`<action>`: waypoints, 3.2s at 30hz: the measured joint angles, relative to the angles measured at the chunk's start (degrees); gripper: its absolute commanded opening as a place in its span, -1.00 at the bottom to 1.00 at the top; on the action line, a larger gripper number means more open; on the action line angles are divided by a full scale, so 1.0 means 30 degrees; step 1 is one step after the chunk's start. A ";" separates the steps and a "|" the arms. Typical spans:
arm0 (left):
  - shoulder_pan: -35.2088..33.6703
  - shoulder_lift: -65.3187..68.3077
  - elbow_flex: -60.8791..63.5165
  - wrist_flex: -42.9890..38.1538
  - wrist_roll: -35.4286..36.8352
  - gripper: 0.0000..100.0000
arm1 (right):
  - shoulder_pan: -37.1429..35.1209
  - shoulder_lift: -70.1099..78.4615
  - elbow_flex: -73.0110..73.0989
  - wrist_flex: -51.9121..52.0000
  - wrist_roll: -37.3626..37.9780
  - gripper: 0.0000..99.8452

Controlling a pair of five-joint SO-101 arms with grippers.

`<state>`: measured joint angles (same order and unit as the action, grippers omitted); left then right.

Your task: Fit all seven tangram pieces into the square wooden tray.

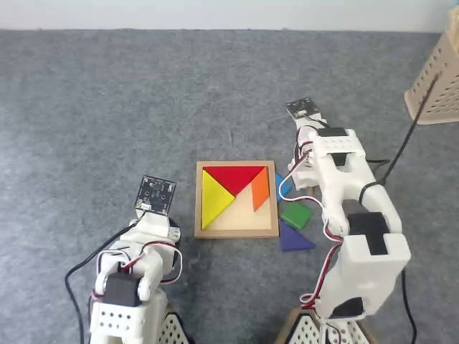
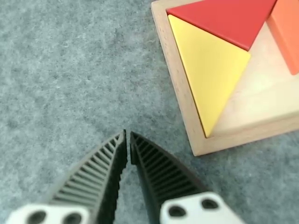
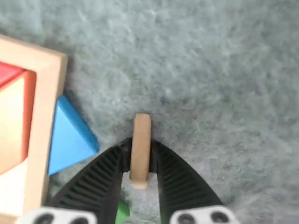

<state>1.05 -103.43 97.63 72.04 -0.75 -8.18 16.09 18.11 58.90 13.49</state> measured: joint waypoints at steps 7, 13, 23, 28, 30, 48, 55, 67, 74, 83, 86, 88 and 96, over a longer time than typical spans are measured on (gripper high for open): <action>0.0000 0.0000 0.0000 0.0000 0.0000 -0.98 | -0.0264 -0.0352 -0.0908 0.2813 -0.1553 -0.99; 0.0000 0.0000 0.0000 0.0000 0.0000 -0.98 | -0.3341 -0.4044 -0.1700 0.4396 -0.3223 -0.99; 0.0000 0.0000 0.0000 0.0000 0.0000 -0.98 | -0.8527 -0.1114 -0.1670 0.2403 -0.5744 -0.99; 0.0029 0.0000 0.0000 0.0000 0.0000 -0.98 | -0.8527 -0.0967 -0.1700 0.2491 -0.7238 -0.98; 0.0029 0.0000 0.0000 0.0000 0.0000 -0.98 | -0.8527 -0.0967 -0.1700 0.2491 -0.7326 -0.98; 0.0000 0.0000 0.0000 0.0000 0.0000 -0.98 | -0.8088 -0.0967 -0.1700 0.2491 -0.7326 -0.72; 0.0000 0.0000 0.0000 0.0000 0.0000 -0.98 | -0.8059 -0.3429 -0.1407 0.3370 -0.7326 -0.73; 0.0000 0.0000 0.0000 0.0000 0.0000 -0.98 | -0.6242 -0.4864 0.0791 0.1582 -0.6593 -0.97; 0.0029 0.0000 0.0000 0.0000 0.0000 -0.98 | -0.5861 -0.4894 0.1553 0.1524 -0.6418 -0.99; 0.0000 0.0000 0.0000 0.0000 0.0000 -0.98 | -0.6418 -0.4894 0.1729 0.1524 -0.6125 -0.98; 0.0000 0.0000 0.0000 0.0000 0.0000 -0.98 | -0.5802 -0.4894 0.1729 0.1524 -0.6125 -0.97; 0.0000 0.0000 0.0000 0.0000 0.0000 -0.98 | -0.5509 -0.4894 0.1729 0.1495 -0.5978 -0.92; 0.0000 0.0000 0.0000 0.0000 0.0000 -0.98 | -0.5568 -0.4278 0.1729 0.1348 -0.5040 -0.90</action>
<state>1.05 -103.43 97.63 72.04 -0.75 -24.88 3.25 23.30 62.95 -1.63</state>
